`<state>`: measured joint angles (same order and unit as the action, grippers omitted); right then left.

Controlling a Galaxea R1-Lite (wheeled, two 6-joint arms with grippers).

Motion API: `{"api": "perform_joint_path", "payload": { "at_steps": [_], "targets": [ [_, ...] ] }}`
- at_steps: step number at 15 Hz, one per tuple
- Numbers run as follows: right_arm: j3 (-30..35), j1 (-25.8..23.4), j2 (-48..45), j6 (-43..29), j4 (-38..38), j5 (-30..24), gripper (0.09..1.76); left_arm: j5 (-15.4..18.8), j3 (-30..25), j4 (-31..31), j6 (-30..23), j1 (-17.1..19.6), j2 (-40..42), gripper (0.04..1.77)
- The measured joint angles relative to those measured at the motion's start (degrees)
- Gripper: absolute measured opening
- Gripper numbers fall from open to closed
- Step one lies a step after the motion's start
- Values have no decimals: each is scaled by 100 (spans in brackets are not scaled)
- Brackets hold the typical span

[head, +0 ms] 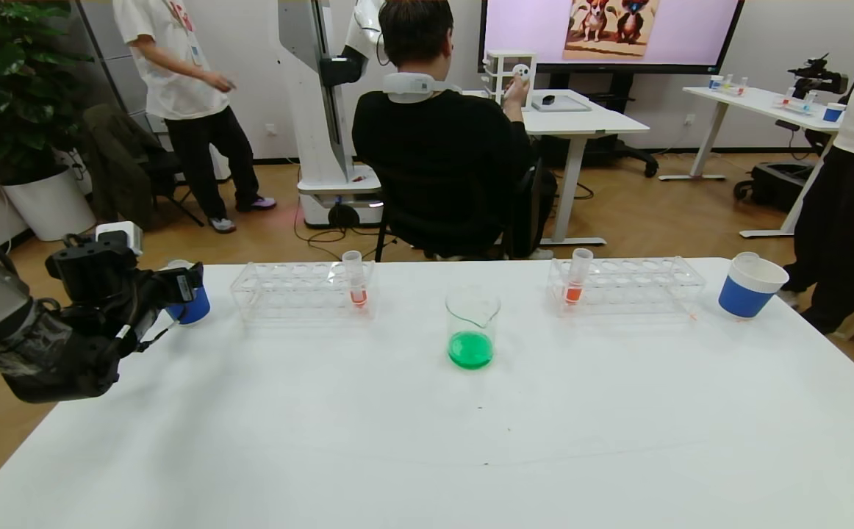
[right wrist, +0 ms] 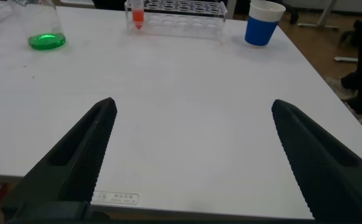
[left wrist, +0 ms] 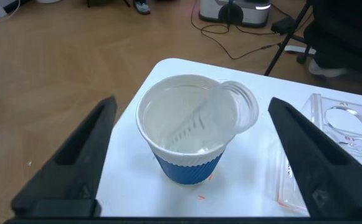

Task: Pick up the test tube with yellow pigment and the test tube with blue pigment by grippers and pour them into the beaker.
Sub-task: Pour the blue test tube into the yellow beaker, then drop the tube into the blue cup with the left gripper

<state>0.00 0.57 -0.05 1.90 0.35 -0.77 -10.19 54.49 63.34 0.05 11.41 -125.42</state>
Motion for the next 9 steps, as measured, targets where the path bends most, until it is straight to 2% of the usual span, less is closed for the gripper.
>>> {"api": "perform_joint_path", "payload": {
  "at_steps": [6, 9],
  "targets": [
    [0, 2, 0, 0, -2, 0, 174, -105, 151, 49, -34, -74, 152, 175],
    [0, -2, 0, 0, 0, 0, 174, -215, 229, -1, -40, -667, 601, 175]
  ]
}}
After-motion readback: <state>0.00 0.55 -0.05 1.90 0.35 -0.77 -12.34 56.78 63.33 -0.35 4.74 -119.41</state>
